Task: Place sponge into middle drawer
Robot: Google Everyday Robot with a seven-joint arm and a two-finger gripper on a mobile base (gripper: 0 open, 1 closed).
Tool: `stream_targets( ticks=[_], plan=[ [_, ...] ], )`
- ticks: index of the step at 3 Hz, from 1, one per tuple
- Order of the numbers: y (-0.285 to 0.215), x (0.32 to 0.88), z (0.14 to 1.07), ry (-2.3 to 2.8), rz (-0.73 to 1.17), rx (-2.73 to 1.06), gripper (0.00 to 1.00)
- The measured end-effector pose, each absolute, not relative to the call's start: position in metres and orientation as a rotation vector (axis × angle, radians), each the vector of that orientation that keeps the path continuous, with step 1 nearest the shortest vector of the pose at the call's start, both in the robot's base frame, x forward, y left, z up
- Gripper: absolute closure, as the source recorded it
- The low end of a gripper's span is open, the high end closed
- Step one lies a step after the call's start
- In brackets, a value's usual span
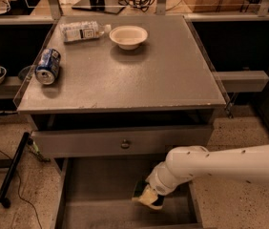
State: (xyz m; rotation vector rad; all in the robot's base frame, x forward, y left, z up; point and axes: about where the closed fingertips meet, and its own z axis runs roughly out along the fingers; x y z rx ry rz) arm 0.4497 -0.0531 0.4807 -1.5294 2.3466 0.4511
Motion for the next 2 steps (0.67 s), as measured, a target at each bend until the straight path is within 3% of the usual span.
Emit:
stream_targets(
  ticks=[2],
  plan=[
    [-0.0417,0.4449,0.4355,2.414,0.482,-1.525,1.0]
  ],
)
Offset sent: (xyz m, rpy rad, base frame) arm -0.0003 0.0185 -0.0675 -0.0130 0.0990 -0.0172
